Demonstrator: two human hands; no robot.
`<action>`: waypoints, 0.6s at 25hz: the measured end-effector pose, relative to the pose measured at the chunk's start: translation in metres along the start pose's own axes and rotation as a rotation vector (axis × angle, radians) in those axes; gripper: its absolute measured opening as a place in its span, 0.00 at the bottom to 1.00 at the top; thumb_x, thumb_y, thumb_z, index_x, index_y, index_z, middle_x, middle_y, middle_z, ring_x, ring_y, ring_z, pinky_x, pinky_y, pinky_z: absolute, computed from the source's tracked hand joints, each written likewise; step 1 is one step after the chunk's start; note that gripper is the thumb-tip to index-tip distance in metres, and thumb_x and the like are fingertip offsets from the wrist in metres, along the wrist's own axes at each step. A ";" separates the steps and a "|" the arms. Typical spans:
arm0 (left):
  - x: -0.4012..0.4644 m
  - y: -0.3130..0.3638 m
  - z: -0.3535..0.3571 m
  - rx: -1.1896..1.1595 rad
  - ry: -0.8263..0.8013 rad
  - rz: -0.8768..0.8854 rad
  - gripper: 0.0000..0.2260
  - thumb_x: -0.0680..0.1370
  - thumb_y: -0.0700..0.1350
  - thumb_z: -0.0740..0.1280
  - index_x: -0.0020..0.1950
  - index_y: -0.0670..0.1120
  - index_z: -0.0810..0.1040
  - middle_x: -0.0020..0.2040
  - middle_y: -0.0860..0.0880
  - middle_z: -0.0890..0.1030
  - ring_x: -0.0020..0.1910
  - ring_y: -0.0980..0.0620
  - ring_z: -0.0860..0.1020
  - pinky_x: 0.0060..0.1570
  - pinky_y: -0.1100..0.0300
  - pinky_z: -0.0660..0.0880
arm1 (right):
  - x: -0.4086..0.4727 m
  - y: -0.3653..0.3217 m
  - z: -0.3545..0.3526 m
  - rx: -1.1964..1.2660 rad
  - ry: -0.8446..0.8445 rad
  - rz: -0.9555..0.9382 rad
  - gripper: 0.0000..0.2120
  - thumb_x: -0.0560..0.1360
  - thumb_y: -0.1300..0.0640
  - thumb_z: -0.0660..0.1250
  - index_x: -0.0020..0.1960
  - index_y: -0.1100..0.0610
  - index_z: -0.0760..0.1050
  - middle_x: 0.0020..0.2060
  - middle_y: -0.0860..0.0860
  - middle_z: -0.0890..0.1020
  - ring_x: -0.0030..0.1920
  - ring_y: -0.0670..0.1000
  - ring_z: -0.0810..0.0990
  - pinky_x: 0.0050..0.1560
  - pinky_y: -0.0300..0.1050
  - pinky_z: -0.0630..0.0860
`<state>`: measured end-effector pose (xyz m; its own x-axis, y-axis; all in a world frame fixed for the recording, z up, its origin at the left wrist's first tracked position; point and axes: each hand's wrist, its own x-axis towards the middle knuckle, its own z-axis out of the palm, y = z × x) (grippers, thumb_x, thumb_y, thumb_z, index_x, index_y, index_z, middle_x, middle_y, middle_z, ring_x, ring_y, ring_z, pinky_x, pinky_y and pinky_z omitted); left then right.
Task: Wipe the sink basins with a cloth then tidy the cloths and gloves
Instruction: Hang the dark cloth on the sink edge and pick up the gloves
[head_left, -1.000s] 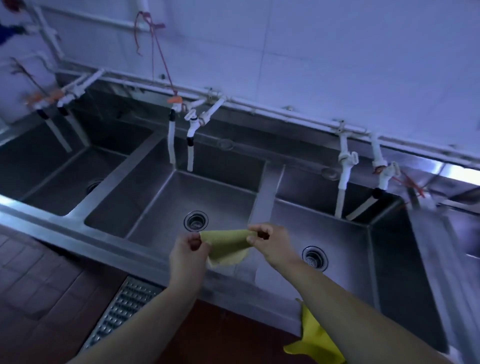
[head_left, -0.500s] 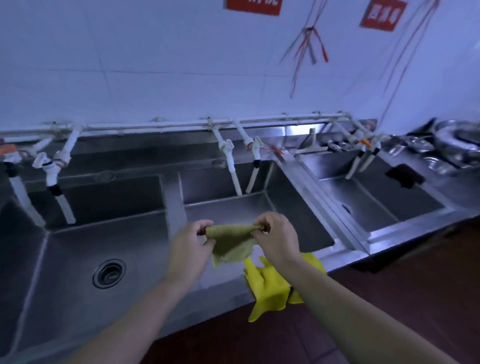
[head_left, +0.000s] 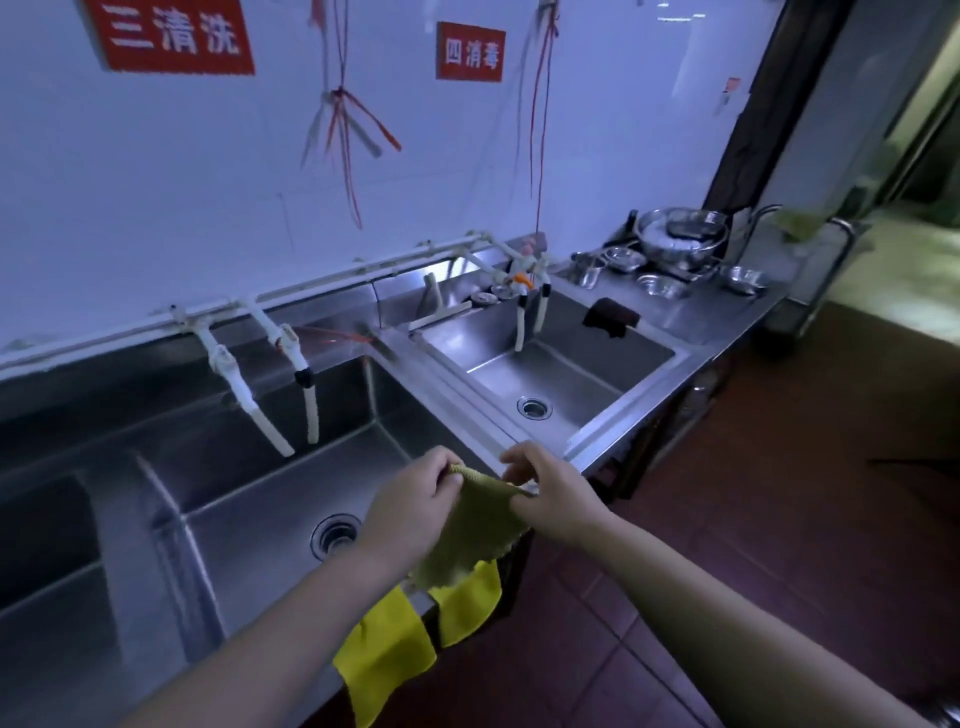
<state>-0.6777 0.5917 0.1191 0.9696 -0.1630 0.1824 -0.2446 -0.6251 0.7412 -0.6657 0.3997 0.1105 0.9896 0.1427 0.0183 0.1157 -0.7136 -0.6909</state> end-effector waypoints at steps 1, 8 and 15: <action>0.014 0.013 0.019 0.025 -0.021 0.028 0.03 0.79 0.47 0.62 0.45 0.53 0.73 0.38 0.55 0.77 0.40 0.56 0.75 0.36 0.58 0.67 | 0.006 0.016 -0.014 0.004 -0.030 -0.017 0.18 0.67 0.57 0.67 0.56 0.48 0.74 0.45 0.42 0.79 0.49 0.45 0.78 0.51 0.40 0.74; 0.108 0.085 0.156 -0.045 -0.150 -0.091 0.12 0.72 0.56 0.70 0.49 0.59 0.69 0.43 0.59 0.77 0.45 0.56 0.76 0.41 0.58 0.71 | 0.049 0.135 -0.129 -0.110 -0.034 0.010 0.04 0.70 0.51 0.66 0.40 0.51 0.76 0.34 0.47 0.79 0.39 0.50 0.77 0.42 0.48 0.76; 0.192 0.123 0.257 0.020 -0.278 -0.204 0.07 0.67 0.45 0.67 0.36 0.57 0.72 0.37 0.55 0.79 0.42 0.51 0.78 0.42 0.56 0.74 | 0.086 0.240 -0.223 -0.069 0.045 0.143 0.10 0.68 0.48 0.67 0.37 0.54 0.74 0.30 0.47 0.76 0.32 0.45 0.72 0.35 0.44 0.72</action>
<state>-0.5230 0.2870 0.0794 0.9603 -0.2332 -0.1534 -0.0486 -0.6808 0.7308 -0.5340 0.0870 0.1075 0.9991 0.0062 -0.0429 -0.0226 -0.7700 -0.6377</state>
